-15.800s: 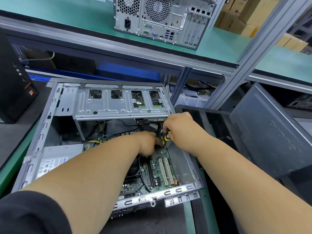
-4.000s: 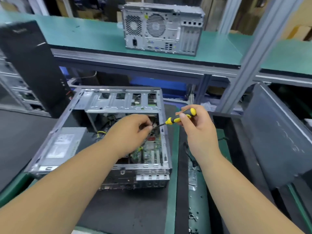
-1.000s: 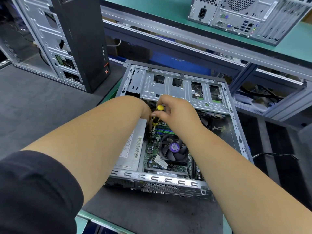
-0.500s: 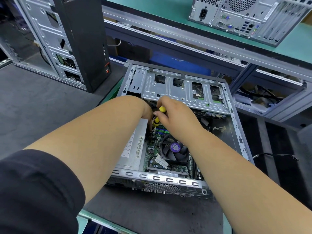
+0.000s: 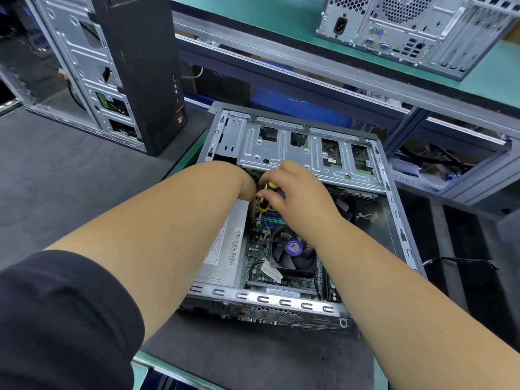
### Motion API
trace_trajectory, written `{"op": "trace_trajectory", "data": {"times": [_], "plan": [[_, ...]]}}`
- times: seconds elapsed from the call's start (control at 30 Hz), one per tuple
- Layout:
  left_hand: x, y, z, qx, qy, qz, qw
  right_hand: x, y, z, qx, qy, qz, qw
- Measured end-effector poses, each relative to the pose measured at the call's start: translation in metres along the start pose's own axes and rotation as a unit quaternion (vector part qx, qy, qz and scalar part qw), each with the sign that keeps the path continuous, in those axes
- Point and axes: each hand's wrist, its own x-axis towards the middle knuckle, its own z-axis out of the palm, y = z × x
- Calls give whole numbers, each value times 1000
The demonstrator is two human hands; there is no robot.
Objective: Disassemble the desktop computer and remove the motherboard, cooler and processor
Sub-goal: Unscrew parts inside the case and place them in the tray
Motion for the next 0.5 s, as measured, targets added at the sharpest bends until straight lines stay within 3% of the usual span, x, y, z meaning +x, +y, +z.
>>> {"op": "trace_trajectory", "data": {"times": [0.2, 0.5], "plan": [[-1, 4, 0, -11, -29, 10, 999, -4, 3, -1, 62, -18, 3, 998], [-1, 1, -1, 5, -6, 1, 1000, -2, 0, -1, 94, 2, 8, 996]]}}
